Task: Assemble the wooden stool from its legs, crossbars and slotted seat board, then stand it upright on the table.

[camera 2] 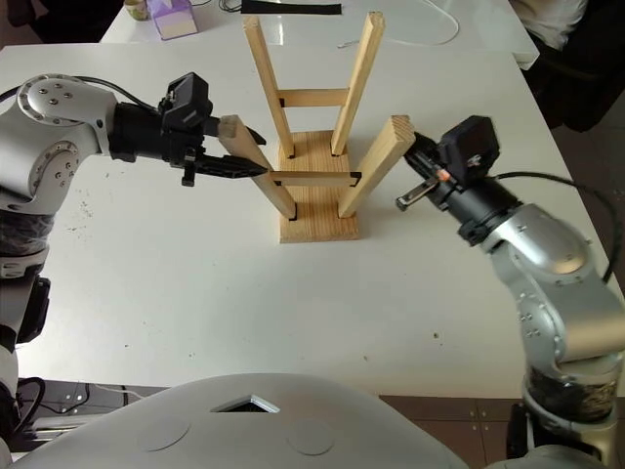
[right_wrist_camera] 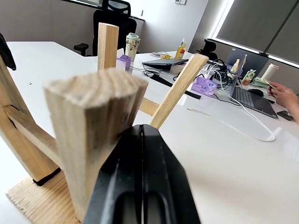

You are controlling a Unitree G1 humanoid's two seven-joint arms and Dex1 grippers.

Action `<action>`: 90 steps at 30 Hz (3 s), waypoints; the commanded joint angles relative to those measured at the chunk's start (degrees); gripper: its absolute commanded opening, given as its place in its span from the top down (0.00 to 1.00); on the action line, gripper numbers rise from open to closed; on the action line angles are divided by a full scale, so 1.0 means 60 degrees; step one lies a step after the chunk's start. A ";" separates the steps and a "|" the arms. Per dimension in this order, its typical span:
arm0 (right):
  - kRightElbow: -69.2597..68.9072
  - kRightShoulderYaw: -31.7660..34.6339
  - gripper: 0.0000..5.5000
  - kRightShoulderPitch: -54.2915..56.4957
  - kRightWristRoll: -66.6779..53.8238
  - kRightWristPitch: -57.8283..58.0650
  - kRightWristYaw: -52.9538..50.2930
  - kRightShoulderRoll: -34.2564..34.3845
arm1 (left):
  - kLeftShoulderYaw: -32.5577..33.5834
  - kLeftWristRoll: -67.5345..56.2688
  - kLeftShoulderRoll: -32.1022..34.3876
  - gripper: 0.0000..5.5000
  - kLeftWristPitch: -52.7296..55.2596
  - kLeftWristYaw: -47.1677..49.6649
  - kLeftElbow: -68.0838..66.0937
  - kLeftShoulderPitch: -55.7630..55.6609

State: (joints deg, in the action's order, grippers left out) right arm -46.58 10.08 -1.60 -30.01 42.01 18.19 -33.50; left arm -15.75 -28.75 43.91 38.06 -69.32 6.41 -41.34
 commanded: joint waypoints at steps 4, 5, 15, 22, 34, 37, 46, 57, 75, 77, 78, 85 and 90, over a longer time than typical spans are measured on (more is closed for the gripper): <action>-0.0203 -0.0693 1.00 0.0228 0.0102 0.0206 0.0073 0.0066 | -0.0904 0.0624 -0.0505 0.63 0.0288 0.0053 -0.0265 0.0386; 0.0043 -0.0269 1.00 0.0342 0.0190 0.0174 0.0029 -0.0040 | -0.0854 0.0647 -0.0467 0.63 0.0272 0.0057 -0.0253 0.0410; 0.0229 0.1597 1.00 0.5533 -0.4980 0.0144 -0.2490 0.1410 | -0.0578 0.0567 -0.0517 0.63 0.0747 0.0583 0.0386 0.0594; -0.1182 -0.2395 1.00 0.3466 -0.2207 0.0911 -0.1906 0.0144 | -0.0459 0.0452 -0.0637 0.63 0.1417 0.1273 0.0879 0.0657; 0.0279 -0.4925 1.00 0.1376 0.2366 -0.0522 -0.1629 -0.0499 | -0.0311 0.0226 -0.0710 0.63 0.1745 0.1772 0.1272 0.0916; 0.0459 -0.4914 1.00 0.1699 0.2561 -0.0557 -0.1753 0.0316 | -0.0373 0.0198 -0.0712 0.63 0.1714 0.1743 0.1324 0.0922; 0.1146 -0.6047 1.00 0.1506 0.4050 -0.0367 -0.1175 0.0522 | -0.0415 0.0255 -0.0753 0.63 0.1575 0.1772 0.1242 0.0882; 0.2359 0.3633 1.00 0.3952 -0.2190 -0.0365 -0.0684 -0.0049 | -0.0285 0.0326 -0.0572 0.63 0.1311 0.1793 0.1020 0.1023; -0.0537 -0.2898 1.00 -0.0280 -0.0947 -0.0075 0.0348 0.1407 | -0.0589 0.0258 -0.0734 0.63 0.1057 0.1532 0.1005 0.1088; -0.0053 -0.2105 1.00 -0.0484 -0.0739 -0.0190 0.0591 0.0896 | -0.0356 0.0222 -0.0579 0.63 0.0765 0.1337 0.0991 0.1124; 0.0284 -0.1644 1.00 -0.0536 -0.0641 -0.0340 0.0783 0.0646 | -0.0148 0.0139 -0.0496 0.63 0.0601 0.1210 0.0981 0.1133; 0.3299 0.1158 1.00 0.0510 -0.0823 -0.1711 0.1647 0.0188 | 0.1073 -0.0276 0.0218 0.56 -0.0699 0.0041 0.1004 0.1533; 0.4743 0.0486 1.00 0.0884 0.0000 -0.2585 0.2199 0.0337 | 0.1584 -0.0242 0.0395 0.44 -0.1085 -0.0317 0.0657 0.1411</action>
State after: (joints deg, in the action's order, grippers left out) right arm -21.32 15.21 3.18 -32.48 28.72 30.04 -31.70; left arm -7.72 -30.52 44.98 32.94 -70.23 11.10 -32.22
